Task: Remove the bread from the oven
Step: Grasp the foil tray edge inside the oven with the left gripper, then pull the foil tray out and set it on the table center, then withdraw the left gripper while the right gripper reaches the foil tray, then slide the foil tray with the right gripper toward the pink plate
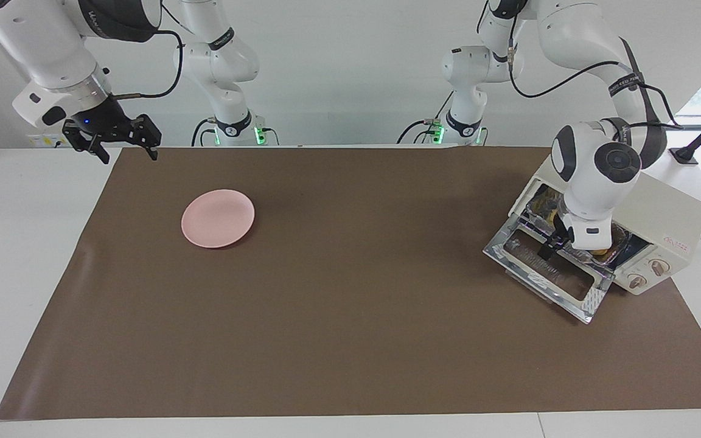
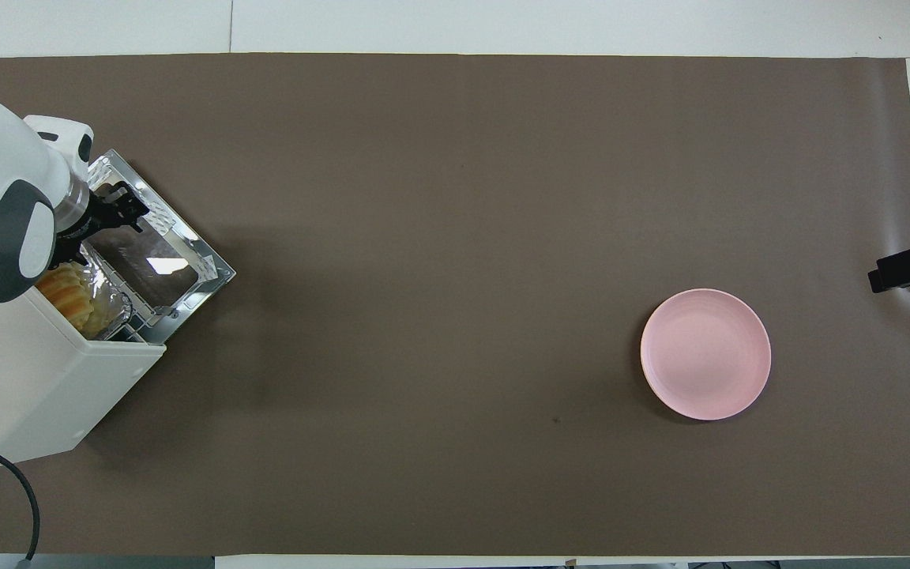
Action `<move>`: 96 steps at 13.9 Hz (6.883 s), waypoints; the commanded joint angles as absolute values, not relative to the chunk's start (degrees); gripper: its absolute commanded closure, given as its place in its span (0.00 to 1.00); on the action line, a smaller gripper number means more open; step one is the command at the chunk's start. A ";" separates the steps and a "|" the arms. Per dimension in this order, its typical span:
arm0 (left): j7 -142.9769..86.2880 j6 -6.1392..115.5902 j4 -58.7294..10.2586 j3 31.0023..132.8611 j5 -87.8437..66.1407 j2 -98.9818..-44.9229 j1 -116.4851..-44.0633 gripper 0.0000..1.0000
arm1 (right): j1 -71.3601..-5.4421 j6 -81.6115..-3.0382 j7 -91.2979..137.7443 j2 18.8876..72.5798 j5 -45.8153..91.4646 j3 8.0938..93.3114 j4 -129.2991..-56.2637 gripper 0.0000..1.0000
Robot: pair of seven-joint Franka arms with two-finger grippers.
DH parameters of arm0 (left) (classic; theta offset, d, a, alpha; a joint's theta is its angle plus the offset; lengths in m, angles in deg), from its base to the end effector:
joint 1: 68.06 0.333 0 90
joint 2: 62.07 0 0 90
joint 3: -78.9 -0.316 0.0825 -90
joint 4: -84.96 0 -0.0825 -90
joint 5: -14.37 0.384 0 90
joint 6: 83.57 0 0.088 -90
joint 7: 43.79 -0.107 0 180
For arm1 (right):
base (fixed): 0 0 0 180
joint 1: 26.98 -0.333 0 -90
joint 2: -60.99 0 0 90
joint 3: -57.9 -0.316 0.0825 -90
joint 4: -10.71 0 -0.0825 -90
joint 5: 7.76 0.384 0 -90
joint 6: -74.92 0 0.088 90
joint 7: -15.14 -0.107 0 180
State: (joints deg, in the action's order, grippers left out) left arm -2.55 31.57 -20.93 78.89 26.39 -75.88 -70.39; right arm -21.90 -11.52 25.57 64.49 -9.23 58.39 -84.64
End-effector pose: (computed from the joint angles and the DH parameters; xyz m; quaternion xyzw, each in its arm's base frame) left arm 0.6098 -0.0123 0.3891 -0.9530 -0.2856 0.0022 0.1010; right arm 0.5243 -0.0542 0.6087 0.9979 0.0422 -0.0485 0.0059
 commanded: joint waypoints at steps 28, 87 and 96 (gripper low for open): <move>-7.84 31.41 -4.60 77.25 17.10 -86.70 -109.20 0.00 | -21.35 -9.28 26.83 64.15 -9.79 58.08 -83.95 0.00; -40.45 -4.03 -7.32 80.84 16.75 -59.26 -69.90 0.00 | -38.60 -36.70 -6.26 27.33 -4.07 58.17 -66.11 1.00; -40.45 -4.03 -7.32 80.84 16.75 -59.26 -69.90 0.00 | -29.35 -45.91 7.84 22.14 -2.85 57.99 -66.28 1.00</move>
